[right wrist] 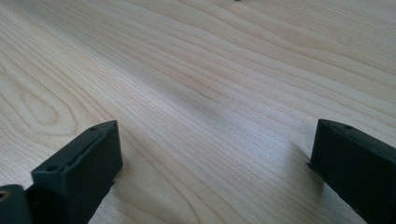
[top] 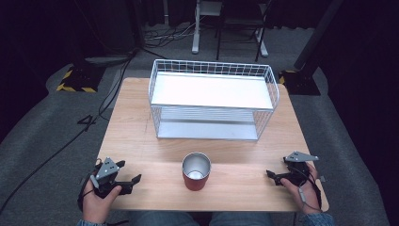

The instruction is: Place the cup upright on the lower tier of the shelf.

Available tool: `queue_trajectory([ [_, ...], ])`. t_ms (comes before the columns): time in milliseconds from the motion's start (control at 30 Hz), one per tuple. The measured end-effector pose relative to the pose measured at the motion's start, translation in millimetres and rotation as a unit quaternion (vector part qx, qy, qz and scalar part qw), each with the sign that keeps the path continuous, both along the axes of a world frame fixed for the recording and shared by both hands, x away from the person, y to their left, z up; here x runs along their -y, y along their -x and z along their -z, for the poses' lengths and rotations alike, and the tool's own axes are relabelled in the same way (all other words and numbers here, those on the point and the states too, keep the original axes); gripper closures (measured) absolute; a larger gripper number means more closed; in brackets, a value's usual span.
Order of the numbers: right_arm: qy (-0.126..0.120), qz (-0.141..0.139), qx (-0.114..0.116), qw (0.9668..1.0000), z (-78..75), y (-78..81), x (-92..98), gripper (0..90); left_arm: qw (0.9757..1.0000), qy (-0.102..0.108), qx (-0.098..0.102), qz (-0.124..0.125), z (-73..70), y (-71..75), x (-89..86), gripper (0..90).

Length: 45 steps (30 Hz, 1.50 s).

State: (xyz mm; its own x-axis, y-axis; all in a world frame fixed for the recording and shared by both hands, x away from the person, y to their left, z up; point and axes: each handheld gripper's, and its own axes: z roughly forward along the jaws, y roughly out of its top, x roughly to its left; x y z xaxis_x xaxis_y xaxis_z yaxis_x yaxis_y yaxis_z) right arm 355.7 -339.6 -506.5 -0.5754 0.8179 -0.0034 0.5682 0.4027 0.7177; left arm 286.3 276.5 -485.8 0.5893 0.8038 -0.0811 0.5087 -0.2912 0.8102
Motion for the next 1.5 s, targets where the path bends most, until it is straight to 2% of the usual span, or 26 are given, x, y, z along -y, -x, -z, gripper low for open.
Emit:
queue_trajectory([
  [100,0.000,0.000,0.000,1.0000,0.0,0.0,0.0,2.3,0.9997,0.020,0.016,0.003,-6.0,5.4,6.2,15.8],
  [167,0.000,0.000,0.000,1.0000,0.0,0.0,0.0,2.3,0.9995,0.024,0.021,0.004,-7.3,6.7,7.5,15.7],
  [333,0.000,0.000,0.000,1.0000,0.0,0.0,0.0,2.3,0.9978,0.056,0.035,0.004,-12.0,12.9,14.3,15.9],
  [400,0.000,0.000,0.000,1.0000,0.0,0.0,0.0,2.3,0.9974,0.061,0.037,0.006,-12.8,14.7,16.7,16.1],
  [433,0.000,0.000,0.000,1.0000,0.0,0.0,0.0,2.3,0.9968,0.065,0.046,0.010,-13.5,16.6,19.9,16.0],
  [567,0.000,0.000,0.000,1.0000,0.0,0.0,0.0,2.3,0.9959,0.071,0.053,0.018,-14.5,19.3,26.3,16.1],
  [667,0.000,0.000,0.000,1.0000,0.0,0.0,0.0,2.3,0.9940,0.091,0.057,0.019,-16.7,20.3,34.2,15.8],
  [833,0.000,0.000,0.000,1.0000,0.0,0.0,0.0,2.3,0.9910,0.113,0.066,0.028,-22.8,23.3,50.2,15.8],
  [967,0.000,0.000,0.000,1.0000,0.0,0.0,0.0,2.3,0.9895,0.125,0.064,0.034,-23.9,25.2,58.6,15.8],
  [1100,0.000,0.000,0.000,1.0000,0.0,0.0,0.0,2.3,0.9884,0.128,0.062,0.053,-24.6,27.3,68.3,15.8],
  [1200,0.000,0.000,0.000,1.0000,0.0,0.0,0.0,2.3,0.9883,0.121,0.064,0.068,-23.9,28.5,75.7,15.9],
  [1233,0.000,0.000,0.000,1.0000,0.0,0.0,0.0,2.3,0.9876,0.120,0.062,0.080,-22.3,29.4,81.3,16.0],
  [1267,0.000,0.000,0.000,1.0000,0.0,0.0,0.0,2.3,0.9876,0.120,0.062,0.080,-22.3,29.4,81.3,16.1],
  [1300,0.000,0.000,0.000,1.0000,0.0,0.0,0.0,2.3,0.9875,0.099,0.067,0.103,-20.2,30.4,86.3,16.1],
  [1500,0.000,0.000,0.000,1.0000,0.0,0.0,0.0,2.3,0.9867,0.092,0.071,0.114,-18.8,33.1,100.4,16.0],
])
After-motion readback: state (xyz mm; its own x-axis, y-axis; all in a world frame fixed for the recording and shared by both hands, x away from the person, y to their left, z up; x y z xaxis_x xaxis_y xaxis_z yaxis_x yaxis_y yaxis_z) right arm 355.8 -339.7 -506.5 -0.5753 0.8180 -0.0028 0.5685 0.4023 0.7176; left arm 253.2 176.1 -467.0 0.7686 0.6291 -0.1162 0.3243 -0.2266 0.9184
